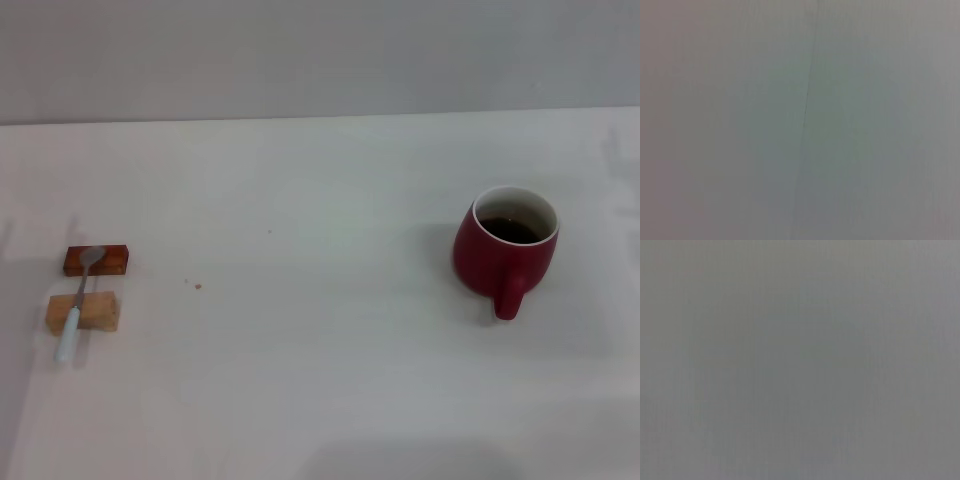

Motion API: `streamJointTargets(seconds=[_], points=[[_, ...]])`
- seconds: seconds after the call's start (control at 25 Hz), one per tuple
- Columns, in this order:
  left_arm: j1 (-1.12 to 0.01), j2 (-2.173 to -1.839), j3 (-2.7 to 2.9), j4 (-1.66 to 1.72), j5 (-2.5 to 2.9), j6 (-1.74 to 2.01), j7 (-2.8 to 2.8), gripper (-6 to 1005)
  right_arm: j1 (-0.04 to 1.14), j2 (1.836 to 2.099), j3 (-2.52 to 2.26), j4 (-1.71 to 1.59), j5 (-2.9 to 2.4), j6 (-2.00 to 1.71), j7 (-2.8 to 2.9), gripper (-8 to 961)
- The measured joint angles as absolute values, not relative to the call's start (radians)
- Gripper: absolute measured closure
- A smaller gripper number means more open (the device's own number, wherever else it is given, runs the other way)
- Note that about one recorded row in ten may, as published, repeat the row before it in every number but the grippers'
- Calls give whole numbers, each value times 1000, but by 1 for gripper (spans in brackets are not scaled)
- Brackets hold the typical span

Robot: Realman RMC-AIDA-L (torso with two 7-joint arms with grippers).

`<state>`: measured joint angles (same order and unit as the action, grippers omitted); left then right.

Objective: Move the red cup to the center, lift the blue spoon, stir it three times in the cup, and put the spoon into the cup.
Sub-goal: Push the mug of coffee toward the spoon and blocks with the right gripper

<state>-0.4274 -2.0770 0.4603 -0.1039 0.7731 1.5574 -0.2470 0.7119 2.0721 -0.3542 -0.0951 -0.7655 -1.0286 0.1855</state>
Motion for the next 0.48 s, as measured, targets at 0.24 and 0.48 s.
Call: streamJointTargets(seconds=[0.24,0.48], points=[[-437,-2079,453,-104,773,1557,-247,158,722,2072,-352,-99,-765,-1028,186,324],[-445,-2079,451,-104,773,1553,-248,158,732,2072,-352,-99,-765,-1028,186,324]])
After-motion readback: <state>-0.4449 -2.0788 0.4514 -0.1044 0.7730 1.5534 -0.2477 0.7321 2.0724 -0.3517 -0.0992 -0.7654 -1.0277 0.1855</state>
